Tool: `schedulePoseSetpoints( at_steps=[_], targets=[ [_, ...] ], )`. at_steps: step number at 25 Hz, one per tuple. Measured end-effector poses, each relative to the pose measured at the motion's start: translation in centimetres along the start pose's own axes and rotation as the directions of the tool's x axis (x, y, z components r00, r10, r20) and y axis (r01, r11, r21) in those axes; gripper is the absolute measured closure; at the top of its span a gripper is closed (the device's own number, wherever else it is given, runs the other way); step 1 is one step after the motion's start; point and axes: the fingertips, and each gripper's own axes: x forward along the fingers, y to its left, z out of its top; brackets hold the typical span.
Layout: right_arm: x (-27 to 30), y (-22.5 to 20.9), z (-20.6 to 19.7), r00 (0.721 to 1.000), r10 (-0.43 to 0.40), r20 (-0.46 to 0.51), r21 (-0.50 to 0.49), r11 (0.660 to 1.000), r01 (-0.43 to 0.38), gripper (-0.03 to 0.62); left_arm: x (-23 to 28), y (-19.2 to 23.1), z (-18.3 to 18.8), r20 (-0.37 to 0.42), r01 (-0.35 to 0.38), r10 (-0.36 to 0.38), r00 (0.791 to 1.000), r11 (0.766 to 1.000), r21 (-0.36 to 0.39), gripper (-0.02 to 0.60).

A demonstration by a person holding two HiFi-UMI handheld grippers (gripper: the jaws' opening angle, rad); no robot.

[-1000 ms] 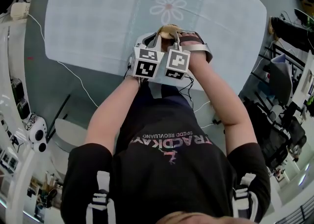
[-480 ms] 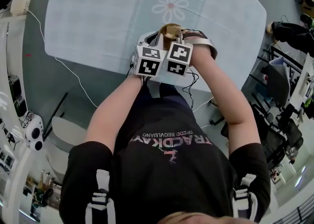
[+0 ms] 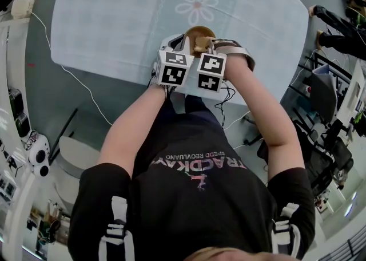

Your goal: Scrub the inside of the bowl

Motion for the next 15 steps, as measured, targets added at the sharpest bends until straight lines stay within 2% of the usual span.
schedulePoseSetpoints(
  at_steps=[3, 6, 11, 15],
  targets=[
    [-0.6, 1.1, 0.9, 0.996, 0.062, 0.072, 0.055, 0.996, -0.066, 0.56, -0.1, -0.2, 0.2, 0.01, -0.003, 0.003, 1.0, 1.0, -0.011, 0.554],
    [-0.9, 1.5, 2.3, 0.985, 0.084, 0.154, 0.141, 0.984, -0.106, 0.56, -0.2, -0.2, 0.4, 0.027, -0.005, 0.005, 1.0, 1.0, -0.02, 0.557],
    [-1.8, 1.0, 4.3, 0.951, 0.095, 0.295, 0.34, 0.919, -0.198, 0.561, -0.5, 0.2, -0.3, 0.008, -0.013, 0.014, 1.0, 0.996, -0.085, 0.558],
    [-1.6, 1.1, 4.6, 0.94, 0.09, 0.33, 0.419, 0.878, -0.232, 0.56, -0.7, 0.2, -0.3, 0.015, -0.016, 0.019, 1.0, 0.989, -0.149, 0.558]
  ],
)
